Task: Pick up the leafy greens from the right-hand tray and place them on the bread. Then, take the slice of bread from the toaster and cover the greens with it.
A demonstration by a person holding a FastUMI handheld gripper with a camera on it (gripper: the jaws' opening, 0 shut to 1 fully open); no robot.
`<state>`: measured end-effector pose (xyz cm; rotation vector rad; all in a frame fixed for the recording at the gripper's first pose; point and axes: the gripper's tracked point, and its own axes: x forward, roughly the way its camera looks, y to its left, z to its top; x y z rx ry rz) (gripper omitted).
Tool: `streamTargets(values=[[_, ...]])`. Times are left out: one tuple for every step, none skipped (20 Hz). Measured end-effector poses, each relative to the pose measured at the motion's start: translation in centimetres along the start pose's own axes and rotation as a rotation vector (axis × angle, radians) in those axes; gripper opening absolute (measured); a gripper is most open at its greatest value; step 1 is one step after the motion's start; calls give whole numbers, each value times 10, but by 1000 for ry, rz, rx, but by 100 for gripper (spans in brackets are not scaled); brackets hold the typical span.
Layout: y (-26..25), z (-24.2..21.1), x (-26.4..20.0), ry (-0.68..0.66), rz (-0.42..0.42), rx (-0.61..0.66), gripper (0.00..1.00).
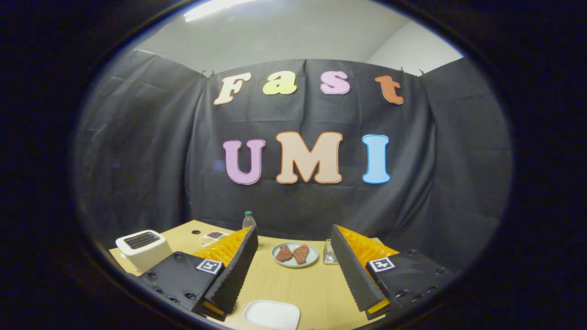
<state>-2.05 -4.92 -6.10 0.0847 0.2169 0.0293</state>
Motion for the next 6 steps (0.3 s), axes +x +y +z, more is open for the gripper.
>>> streamTargets(values=[[-1, 1, 0, -9, -5, 2, 100], [-2, 2, 0, -11, -8, 4, 100], [-3, 2, 0, -12, -11, 8, 100], [-4, 3, 0, -13, -16, 12, 100], [-5, 4, 0, -16, -18, 16, 100], [-5, 6, -1, -19, -20, 18, 100]])
